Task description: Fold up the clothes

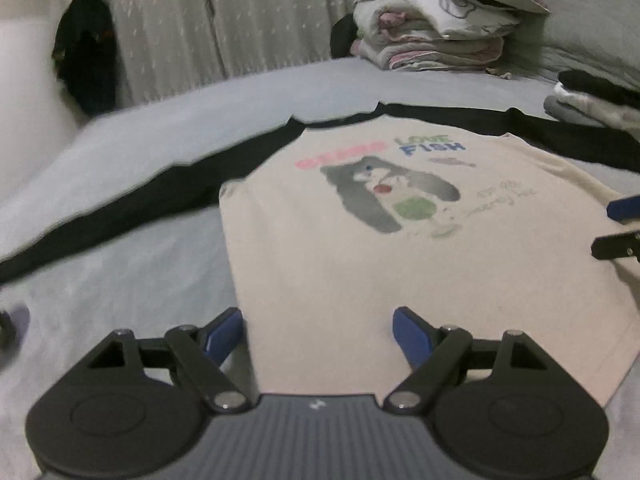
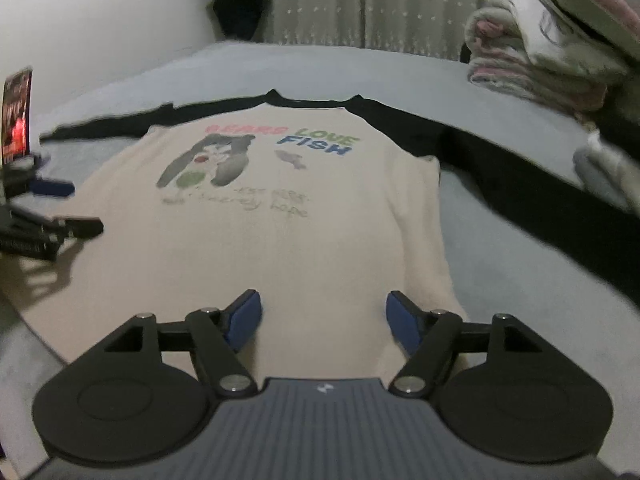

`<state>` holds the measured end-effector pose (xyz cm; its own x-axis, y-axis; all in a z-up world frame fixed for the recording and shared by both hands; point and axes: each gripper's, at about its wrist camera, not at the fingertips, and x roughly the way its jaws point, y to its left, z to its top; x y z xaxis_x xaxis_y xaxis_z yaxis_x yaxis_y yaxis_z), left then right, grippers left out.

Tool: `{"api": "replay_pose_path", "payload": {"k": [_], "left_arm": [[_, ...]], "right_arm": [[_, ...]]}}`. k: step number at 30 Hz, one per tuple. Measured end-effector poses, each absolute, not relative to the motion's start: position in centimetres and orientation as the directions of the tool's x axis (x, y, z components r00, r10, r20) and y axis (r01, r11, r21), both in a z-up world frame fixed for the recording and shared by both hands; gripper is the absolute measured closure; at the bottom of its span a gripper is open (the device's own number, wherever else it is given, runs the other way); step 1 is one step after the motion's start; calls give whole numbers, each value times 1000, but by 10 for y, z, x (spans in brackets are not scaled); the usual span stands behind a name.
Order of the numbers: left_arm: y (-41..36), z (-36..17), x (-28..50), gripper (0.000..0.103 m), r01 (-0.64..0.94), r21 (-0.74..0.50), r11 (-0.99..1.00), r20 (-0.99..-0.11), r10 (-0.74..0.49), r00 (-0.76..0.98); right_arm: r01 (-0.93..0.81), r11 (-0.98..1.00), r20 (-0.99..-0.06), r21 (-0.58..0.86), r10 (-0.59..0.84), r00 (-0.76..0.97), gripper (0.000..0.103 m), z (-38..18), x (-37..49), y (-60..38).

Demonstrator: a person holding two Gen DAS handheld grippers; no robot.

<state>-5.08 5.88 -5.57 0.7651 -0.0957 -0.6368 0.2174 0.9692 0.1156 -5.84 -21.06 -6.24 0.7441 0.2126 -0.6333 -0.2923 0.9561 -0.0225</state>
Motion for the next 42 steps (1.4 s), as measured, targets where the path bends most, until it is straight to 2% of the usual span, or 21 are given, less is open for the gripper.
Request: {"api": "replay_pose_path", "payload": {"k": [3,8,10,14,17,25,29,32,33,39,42], "left_arm": [[69,-53,-43,19,193,35,981,-686,-117,718],[70,-43,-37,19,147,45,988,-718,-70,692],[71,-32,-37,19,120,37,992,-686,-62,725],[65,-20,-38,19,115,-49,992,-618,-120,777],[51,-25,-35,19,131,-85,988,-604,-156,782],[21,-44,-22,17,156,-85,984,-622,-175,763],[18,-57,-21,14,155,-31,987,-636,-139,759],[17,-64,-29,11,168,6,986,-600,-131,789],[17,-66,-32,11,172,16,985,-592,-130,795],[25,-66,-37,9,189,-17,982,-587,-162,793],[20,-67,-37,7,188,12,982,-591,-145,793]], "right_arm": [[-330,944,-645,-13,244,724,23,-64,-62,-215],[-309,951,-665,-3,229,711,21,-59,-68,-228],[-246,969,-636,-12,182,750,21,-49,-74,-231],[-163,986,-552,28,151,820,20,-32,-77,-235],[-124,991,-525,43,128,841,20,-31,-68,-230],[-32,996,-555,87,75,828,19,-42,-44,-215],[-17,998,-573,66,52,818,10,-49,-37,-209],[3,999,-644,39,23,765,0,-65,-28,-207],[9,1000,-656,18,5,755,0,-72,-27,-206],[1,1000,-614,4,1,789,0,-80,-37,-209],[1,1000,-604,12,6,797,0,-80,-40,-210]]}}
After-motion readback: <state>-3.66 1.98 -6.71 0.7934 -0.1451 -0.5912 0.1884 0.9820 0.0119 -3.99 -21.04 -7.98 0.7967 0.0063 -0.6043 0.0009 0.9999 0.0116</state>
